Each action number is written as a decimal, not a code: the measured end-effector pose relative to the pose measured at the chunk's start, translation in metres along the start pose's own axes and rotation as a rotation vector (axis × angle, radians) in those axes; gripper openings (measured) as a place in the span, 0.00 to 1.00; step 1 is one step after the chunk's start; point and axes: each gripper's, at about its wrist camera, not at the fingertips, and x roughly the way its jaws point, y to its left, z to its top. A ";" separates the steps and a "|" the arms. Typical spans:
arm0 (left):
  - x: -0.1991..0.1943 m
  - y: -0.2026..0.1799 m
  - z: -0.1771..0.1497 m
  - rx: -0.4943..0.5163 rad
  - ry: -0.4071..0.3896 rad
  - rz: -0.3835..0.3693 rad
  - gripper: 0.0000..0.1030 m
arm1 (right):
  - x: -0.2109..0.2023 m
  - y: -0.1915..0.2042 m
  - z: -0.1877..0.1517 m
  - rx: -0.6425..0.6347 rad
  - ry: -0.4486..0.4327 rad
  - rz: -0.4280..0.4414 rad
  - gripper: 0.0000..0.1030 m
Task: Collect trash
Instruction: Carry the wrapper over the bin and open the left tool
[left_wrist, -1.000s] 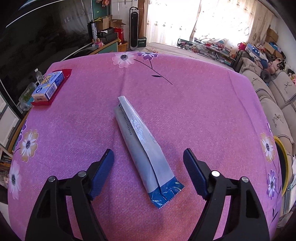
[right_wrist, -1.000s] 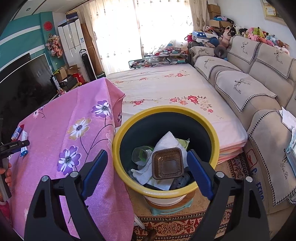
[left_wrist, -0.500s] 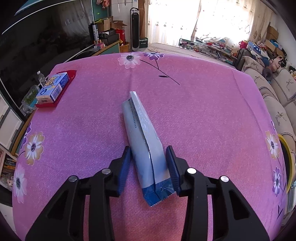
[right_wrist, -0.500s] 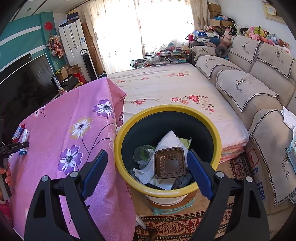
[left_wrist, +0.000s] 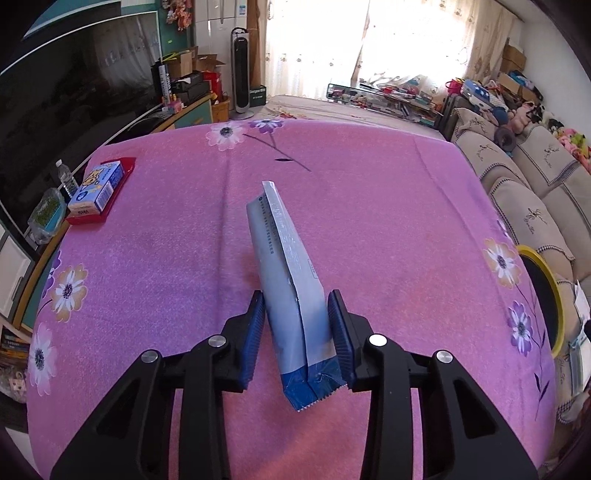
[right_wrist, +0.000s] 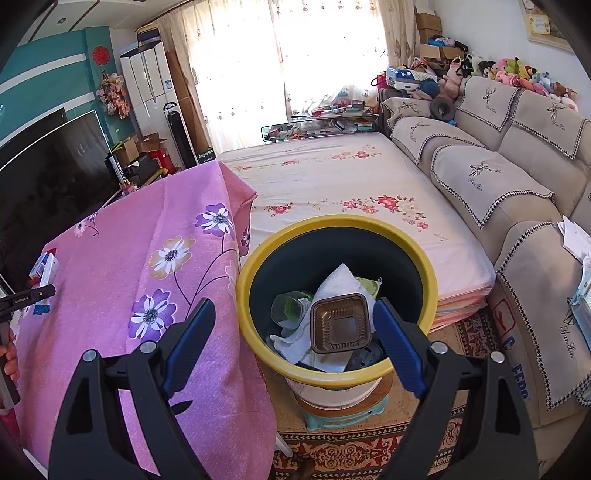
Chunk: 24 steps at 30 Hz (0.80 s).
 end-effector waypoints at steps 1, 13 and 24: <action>-0.007 -0.009 -0.002 0.022 -0.005 -0.017 0.35 | -0.003 0.000 -0.001 0.001 -0.004 -0.001 0.80; -0.063 -0.176 -0.006 0.331 -0.057 -0.272 0.35 | -0.042 -0.027 -0.010 0.034 -0.062 -0.052 0.80; -0.034 -0.347 0.005 0.541 -0.026 -0.422 0.35 | -0.058 -0.083 -0.021 0.124 -0.078 -0.123 0.80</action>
